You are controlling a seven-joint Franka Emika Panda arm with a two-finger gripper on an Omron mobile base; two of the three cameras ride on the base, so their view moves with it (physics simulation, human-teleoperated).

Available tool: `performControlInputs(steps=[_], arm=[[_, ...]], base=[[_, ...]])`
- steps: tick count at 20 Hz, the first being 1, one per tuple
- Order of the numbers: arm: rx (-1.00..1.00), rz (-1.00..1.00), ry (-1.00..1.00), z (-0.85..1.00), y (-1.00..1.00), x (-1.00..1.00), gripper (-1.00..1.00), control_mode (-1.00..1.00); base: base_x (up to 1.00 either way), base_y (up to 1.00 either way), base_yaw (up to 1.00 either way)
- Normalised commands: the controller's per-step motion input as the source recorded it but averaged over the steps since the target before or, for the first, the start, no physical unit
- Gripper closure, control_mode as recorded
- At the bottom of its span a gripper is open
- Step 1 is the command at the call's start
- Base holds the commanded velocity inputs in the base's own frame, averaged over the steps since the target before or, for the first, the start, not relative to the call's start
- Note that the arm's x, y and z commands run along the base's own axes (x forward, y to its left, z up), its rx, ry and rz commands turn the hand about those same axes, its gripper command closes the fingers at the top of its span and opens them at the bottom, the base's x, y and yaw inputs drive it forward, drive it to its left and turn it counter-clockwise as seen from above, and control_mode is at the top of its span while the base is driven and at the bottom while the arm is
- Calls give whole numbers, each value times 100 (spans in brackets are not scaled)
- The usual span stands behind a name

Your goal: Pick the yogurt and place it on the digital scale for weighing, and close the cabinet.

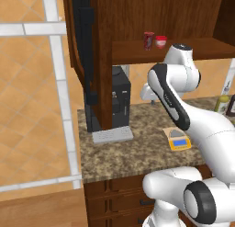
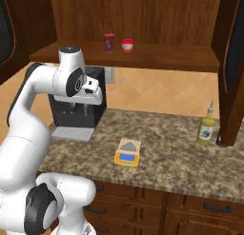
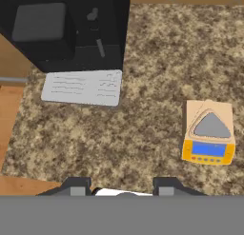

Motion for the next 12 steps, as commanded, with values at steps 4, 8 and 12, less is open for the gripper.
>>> performControlInputs(steps=[4,8,12], arm=[[0,0,0,0,0,-36,-100,-100],[0,0,-24,24,0,-51,-100,-100],[0,0,-34,62,0,-45,-100,-100]], base=[[0,0,0],[0,0,0],[0,0,0]])
